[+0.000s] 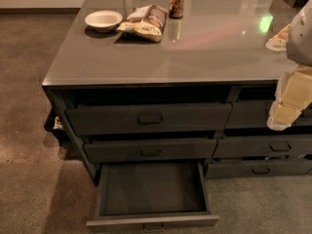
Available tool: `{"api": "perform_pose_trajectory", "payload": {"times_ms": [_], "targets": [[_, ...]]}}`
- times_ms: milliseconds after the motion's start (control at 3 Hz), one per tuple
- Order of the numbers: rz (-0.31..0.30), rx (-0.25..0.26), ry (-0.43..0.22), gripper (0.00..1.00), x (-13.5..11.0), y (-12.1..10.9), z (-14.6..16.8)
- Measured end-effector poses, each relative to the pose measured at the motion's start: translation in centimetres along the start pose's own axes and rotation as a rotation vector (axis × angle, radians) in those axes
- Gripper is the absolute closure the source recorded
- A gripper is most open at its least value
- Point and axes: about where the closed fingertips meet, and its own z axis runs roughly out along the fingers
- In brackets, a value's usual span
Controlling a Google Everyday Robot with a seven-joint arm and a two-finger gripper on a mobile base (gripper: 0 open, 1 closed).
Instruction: Place brown chip bag into bottom drawer
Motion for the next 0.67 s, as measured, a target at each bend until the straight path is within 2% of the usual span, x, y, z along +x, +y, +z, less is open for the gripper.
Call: {"api": "perform_pose_trajectory", "payload": {"times_ms": [333,667], "targets": [[0.0,0.0,0.0,0.0,0.0,0.0,0.0],[0.073,-0.003,-0.082,0.0,-0.2,-1.6,-0.6]]}}
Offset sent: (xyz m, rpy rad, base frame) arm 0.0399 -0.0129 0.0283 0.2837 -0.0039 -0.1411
